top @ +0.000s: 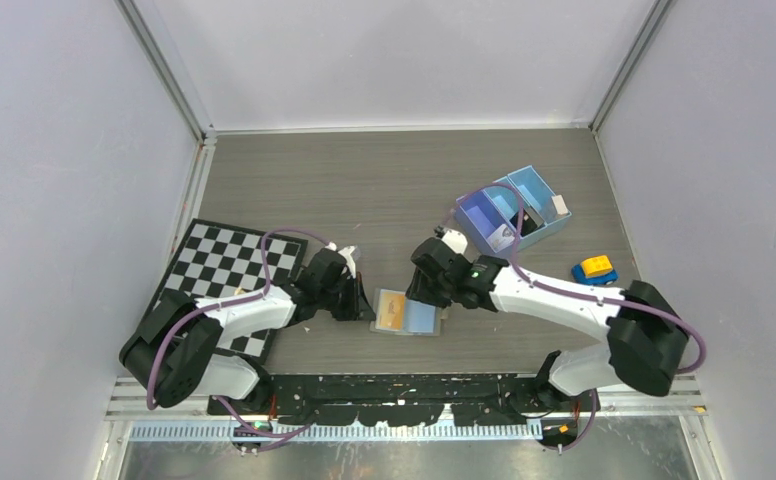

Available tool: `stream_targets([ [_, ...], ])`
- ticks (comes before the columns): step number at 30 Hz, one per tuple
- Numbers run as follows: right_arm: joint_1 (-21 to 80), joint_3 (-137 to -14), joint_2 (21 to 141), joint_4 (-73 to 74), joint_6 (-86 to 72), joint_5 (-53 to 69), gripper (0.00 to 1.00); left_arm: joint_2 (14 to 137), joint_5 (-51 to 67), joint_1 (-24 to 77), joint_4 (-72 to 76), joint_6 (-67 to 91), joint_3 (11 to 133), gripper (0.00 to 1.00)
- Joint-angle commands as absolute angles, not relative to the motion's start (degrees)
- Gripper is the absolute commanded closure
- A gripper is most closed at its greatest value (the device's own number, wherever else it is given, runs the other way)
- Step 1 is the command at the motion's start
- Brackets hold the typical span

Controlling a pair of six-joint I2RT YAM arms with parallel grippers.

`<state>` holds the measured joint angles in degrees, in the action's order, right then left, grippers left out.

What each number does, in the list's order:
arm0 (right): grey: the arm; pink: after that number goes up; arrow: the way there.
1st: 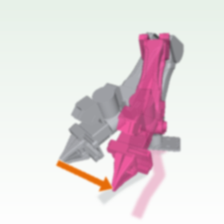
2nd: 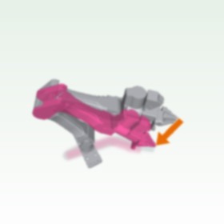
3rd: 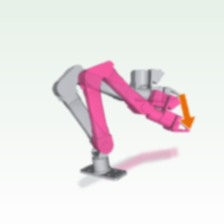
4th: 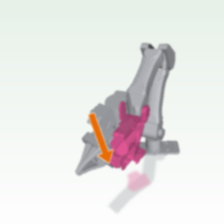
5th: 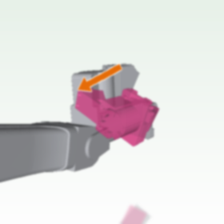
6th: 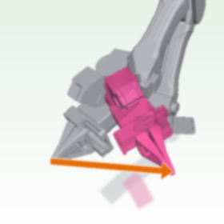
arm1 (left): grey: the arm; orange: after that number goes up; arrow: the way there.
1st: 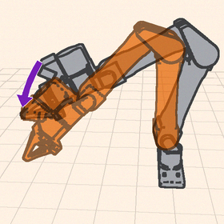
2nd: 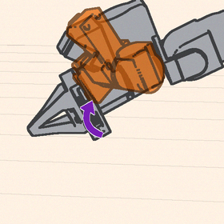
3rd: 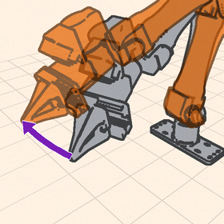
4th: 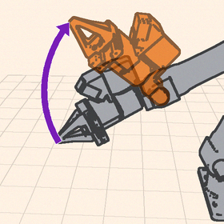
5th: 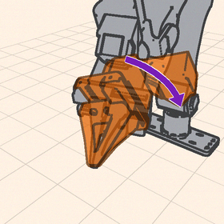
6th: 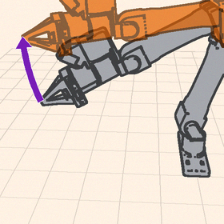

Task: Put the credit cards into the card holder
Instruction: Insert the credit card into the card holder, then turn over the card slot in the card holder.

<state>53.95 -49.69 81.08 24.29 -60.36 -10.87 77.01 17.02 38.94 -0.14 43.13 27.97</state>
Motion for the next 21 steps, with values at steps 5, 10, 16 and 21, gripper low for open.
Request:
stream_targets([
  [5,53.35,-43.72,71.47,31.29,-65.55,-13.60,0.60,76.46,16.15,39.06,0.17,43.59,27.98,1.00],
  [10,53.35,-42.68,71.16,31.10,-66.57,-12.90,0.62,76.74,16.60,39.03,0.26,43.68,28.01,1.00],
  [16,53.31,-41.81,72.18,27.91,-66.92,-11.43,0.64,76.79,16.70,39.08,0.33,43.77,28.02,1.00],
  [21,53.30,-41.61,73.43,26.46,-67.10,-11.06,0.67,76.90,16.81,39.02,0.35,43.77,28.08,1.00],
])
